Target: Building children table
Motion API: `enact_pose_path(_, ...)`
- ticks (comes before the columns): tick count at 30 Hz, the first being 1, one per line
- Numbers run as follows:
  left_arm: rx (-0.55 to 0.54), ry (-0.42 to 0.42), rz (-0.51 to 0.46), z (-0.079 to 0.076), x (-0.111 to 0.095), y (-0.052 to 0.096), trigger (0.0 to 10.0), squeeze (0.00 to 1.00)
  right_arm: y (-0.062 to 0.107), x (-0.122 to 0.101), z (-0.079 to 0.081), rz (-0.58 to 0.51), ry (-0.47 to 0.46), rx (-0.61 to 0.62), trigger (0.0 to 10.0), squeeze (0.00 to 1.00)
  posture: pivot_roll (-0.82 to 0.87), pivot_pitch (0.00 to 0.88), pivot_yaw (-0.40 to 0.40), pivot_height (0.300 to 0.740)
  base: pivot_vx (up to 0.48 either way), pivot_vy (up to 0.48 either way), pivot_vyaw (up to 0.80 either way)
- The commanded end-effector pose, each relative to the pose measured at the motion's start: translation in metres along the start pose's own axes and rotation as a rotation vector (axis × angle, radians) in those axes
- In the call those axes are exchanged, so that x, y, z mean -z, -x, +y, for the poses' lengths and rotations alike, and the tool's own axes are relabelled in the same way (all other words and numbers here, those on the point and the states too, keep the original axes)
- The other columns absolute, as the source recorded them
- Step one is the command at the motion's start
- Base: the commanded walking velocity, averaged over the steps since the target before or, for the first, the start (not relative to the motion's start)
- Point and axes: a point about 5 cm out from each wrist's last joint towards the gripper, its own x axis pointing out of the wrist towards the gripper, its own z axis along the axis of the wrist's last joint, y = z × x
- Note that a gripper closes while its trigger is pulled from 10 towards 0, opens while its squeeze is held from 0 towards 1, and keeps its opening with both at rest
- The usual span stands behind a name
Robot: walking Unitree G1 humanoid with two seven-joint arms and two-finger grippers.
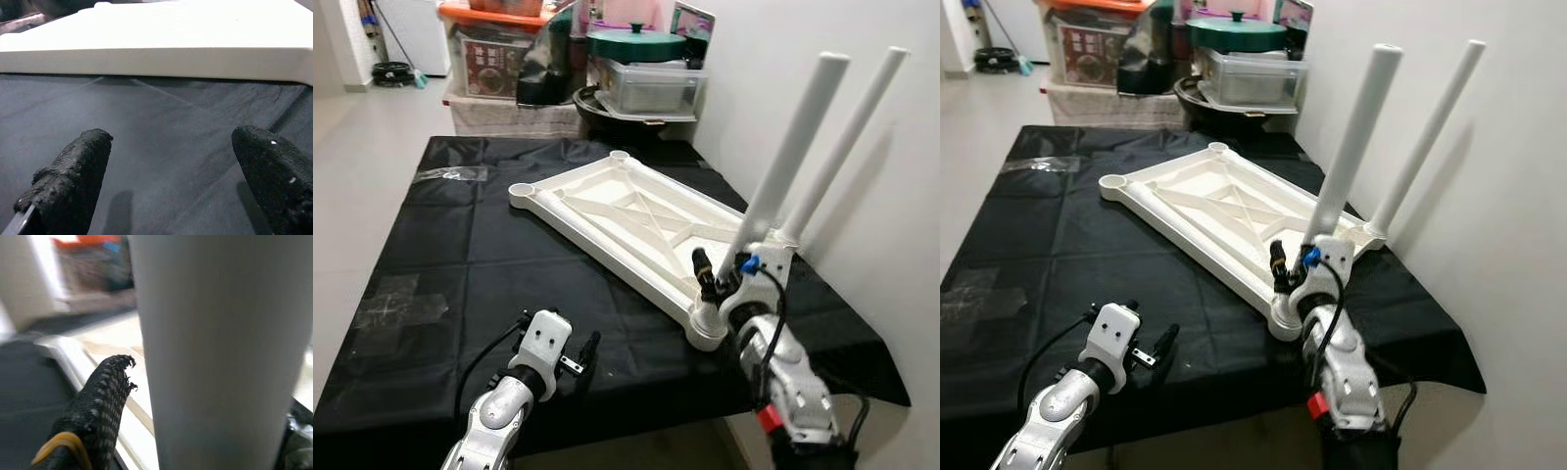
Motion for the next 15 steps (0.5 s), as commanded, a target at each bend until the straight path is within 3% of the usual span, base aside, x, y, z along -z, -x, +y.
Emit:
enact_pose_path(1, 0.011, -0.004, 0.006, -0.002, 0.002, -0.001, 10.0, 0.00, -0.002, -0.002, 0.011, -0.008, -0.018, -0.086, 10.0, 0.00, 0.09, 0.000, -0.123, 0.740, 0.000, 0.000, 0.00)
enact_pose_path(2, 0.010, -0.004, 0.005, -0.002, 0.002, -0.001, 10.0, 0.00, -0.001, -0.006, 0.015, -0.003, 0.003, -0.202, 10.0, 0.00, 0.09, 0.000, -0.126, 0.740, 0.000, 0.000, 0.00)
enact_pose_path(3, 0.010, -0.004, 0.005, -0.002, 0.002, -0.001, 10.0, 0.00, -0.001, -0.006, 0.015, -0.003, 0.003, -0.202, 10.0, 0.00, 0.09, 0.000, -0.126, 0.740, 0.000, 0.000, 0.00)
enact_pose_path(5, 0.011, -0.005, 0.003, -0.002, 0.001, -0.001, 10.0, 0.00, 0.007, -0.004, 0.023, 0.087, 0.025, -0.468, 10.0, 0.00, 0.09, 0.000, -0.133, 0.740, 0.000, 0.000, 0.00)
enact_pose_path(6, 0.011, -0.005, 0.003, -0.002, 0.001, -0.001, 10.0, 0.00, 0.007, -0.004, 0.023, 0.087, 0.025, -0.468, 10.0, 0.00, 0.09, 0.000, -0.133, 0.740, 0.000, 0.000, 0.00)
enact_pose_path(8, 0.007, -0.006, 0.001, -0.002, 0.000, -0.001, 10.0, 0.00, 0.020, 0.009, 0.028, 0.196, 0.040, -0.639, 4.6, 0.00, 0.10, 0.000, -0.138, 0.740, 0.000, 0.000, 0.00)
enact_pose_path(12, 0.004, -0.006, 0.003, -0.001, 0.001, 0.000, 10.0, 0.00, 0.030, 0.026, 0.032, 0.278, 0.051, -0.717, 4.5, 0.00, 0.10, 0.000, -0.138, 0.740, 0.000, 0.000, 0.00)
enact_pose_path(13, 0.004, -0.006, 0.004, -0.001, 0.001, 0.000, 10.0, 0.00, 0.030, 0.030, 0.032, 0.286, 0.067, -0.702, 3.1, 0.00, 0.10, 0.000, -0.138, 0.740, 0.000, 0.000, 0.00)
enact_pose_path(14, 0.005, -0.006, 0.005, -0.002, 0.001, 0.000, 10.0, 0.00, 0.025, 0.037, 0.028, 0.301, 0.088, -0.632, 0.0, 0.00, 0.09, 0.000, -0.134, 0.740, 0.000, 0.000, 0.00)
enact_pose_path(15, 0.005, -0.006, 0.005, -0.002, 0.001, 0.000, 10.0, 0.00, 0.025, 0.037, 0.028, 0.301, 0.088, -0.632, 0.0, 0.00, 0.09, 0.000, -0.134, 0.740, 0.000, 0.000, 0.00)
